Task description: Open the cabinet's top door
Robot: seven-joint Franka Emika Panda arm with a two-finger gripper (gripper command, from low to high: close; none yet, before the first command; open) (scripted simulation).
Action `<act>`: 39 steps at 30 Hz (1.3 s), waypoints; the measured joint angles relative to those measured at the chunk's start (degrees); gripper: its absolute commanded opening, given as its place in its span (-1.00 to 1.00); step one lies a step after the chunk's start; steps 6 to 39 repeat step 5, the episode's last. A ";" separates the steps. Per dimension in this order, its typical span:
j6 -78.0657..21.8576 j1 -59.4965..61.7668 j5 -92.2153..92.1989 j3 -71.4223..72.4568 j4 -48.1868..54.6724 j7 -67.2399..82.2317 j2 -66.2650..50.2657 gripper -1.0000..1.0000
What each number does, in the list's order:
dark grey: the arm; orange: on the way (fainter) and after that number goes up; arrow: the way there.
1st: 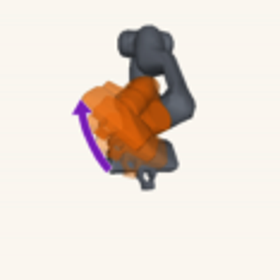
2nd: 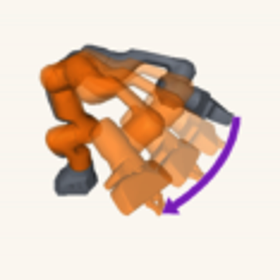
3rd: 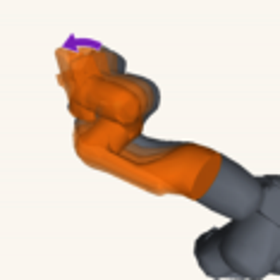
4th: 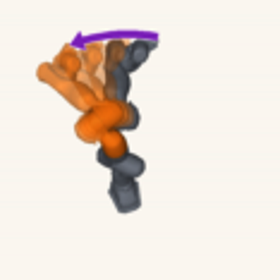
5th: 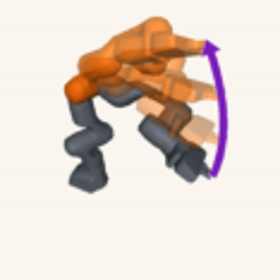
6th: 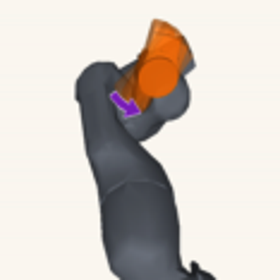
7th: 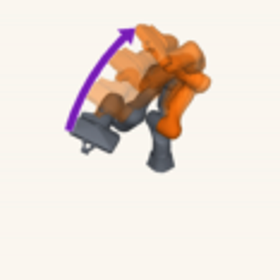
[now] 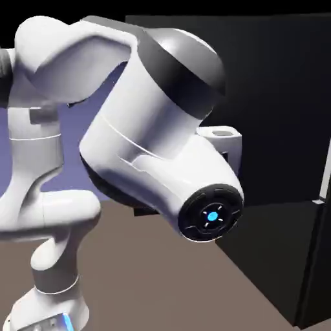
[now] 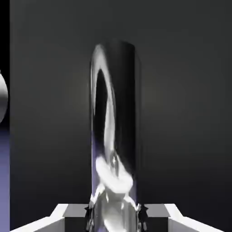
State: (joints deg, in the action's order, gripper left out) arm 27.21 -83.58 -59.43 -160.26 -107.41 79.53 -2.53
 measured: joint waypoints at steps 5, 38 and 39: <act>-2.67 -1.25 2.74 1.37 10.39 -1.22 9.14 -1.00; -2.67 -1.25 2.74 1.37 10.39 -1.22 9.14 -1.00; -2.67 -1.25 2.74 1.37 10.39 -1.22 9.14 -1.00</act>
